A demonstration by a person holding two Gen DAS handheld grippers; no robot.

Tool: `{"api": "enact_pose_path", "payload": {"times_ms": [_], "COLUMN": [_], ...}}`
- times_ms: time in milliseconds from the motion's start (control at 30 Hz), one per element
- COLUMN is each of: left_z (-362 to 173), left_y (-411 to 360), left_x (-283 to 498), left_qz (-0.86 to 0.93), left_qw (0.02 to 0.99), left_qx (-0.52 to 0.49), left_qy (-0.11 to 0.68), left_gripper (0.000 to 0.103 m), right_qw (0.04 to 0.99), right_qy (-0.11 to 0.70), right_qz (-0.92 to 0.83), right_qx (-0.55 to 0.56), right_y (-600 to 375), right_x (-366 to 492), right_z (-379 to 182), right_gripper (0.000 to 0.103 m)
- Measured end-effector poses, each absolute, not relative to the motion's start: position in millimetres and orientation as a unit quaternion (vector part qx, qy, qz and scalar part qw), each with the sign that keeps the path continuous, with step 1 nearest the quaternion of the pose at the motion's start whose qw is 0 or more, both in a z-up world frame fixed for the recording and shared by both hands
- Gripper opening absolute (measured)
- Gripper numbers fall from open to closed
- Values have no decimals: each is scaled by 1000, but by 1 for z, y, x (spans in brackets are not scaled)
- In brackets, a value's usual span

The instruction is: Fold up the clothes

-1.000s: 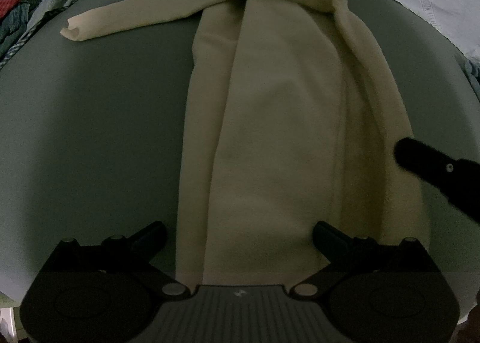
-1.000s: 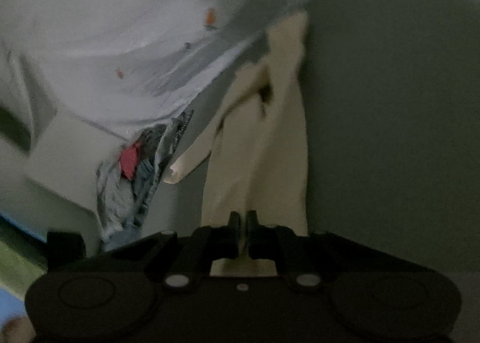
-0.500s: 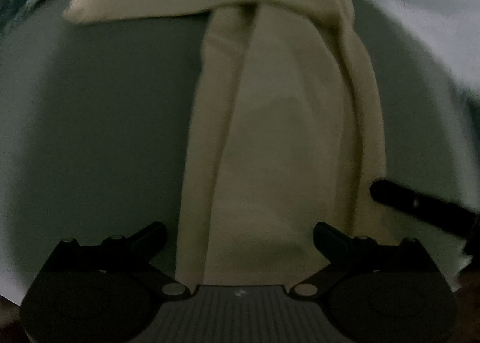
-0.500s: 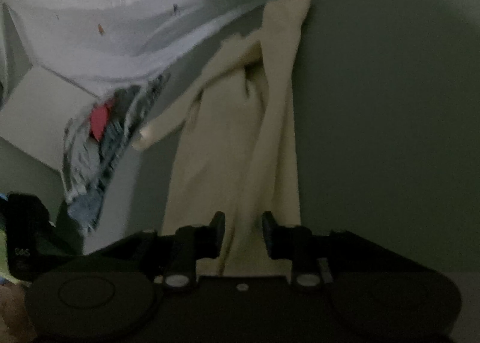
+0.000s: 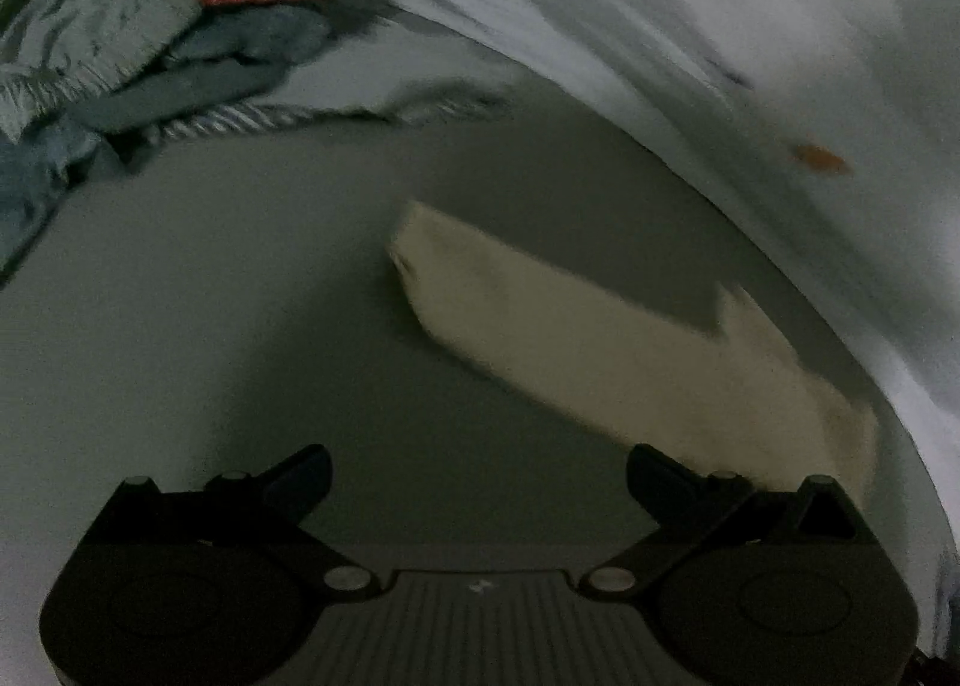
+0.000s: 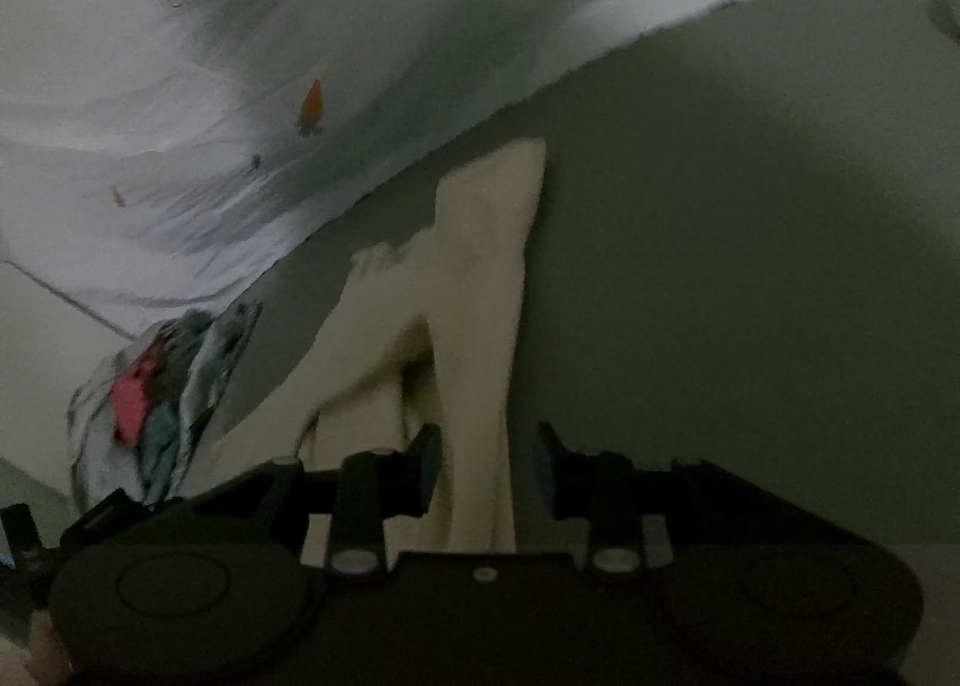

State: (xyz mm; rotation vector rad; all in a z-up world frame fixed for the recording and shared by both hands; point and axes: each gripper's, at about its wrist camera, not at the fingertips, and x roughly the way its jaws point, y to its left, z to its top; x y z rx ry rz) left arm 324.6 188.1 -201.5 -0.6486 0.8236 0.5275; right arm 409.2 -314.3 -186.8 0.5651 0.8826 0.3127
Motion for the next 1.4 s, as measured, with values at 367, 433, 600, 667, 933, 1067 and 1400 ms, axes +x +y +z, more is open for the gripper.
{"api": "enact_pose_path", "payload": {"times_ms": [367, 433, 600, 667, 933, 1067, 1400], "left_z": [-218, -219, -220, -219, -140, -77, -55], "left_y": [247, 240, 224, 226, 228, 220, 251], "left_x": [387, 389, 389, 387, 365, 343, 317], "left_qz": [281, 271, 249, 250, 233, 226, 270], "left_qw": [828, 839, 864, 863, 895, 923, 924], "left_qx": [-305, -276, -221, -235, -254, -229, -213], "left_qy": [378, 382, 378, 371, 284, 209, 166], "left_gripper": [57, 35, 4, 3, 2, 2, 2], "right_qw": [904, 906, 901, 898, 917, 927, 922], "right_qy": [385, 387, 406, 417, 361, 326, 324], "right_qz": [96, 107, 119, 110, 120, 134, 184], "right_qx": [160, 136, 90, 85, 123, 128, 106], "right_y": [-263, -252, -228, -223, -240, -239, -194], "right_x": [544, 554, 571, 574, 558, 551, 566], "right_z": [-173, -176, -187, -192, -156, -127, -122], "right_gripper": [46, 46, 37, 13, 5, 4, 4]}}
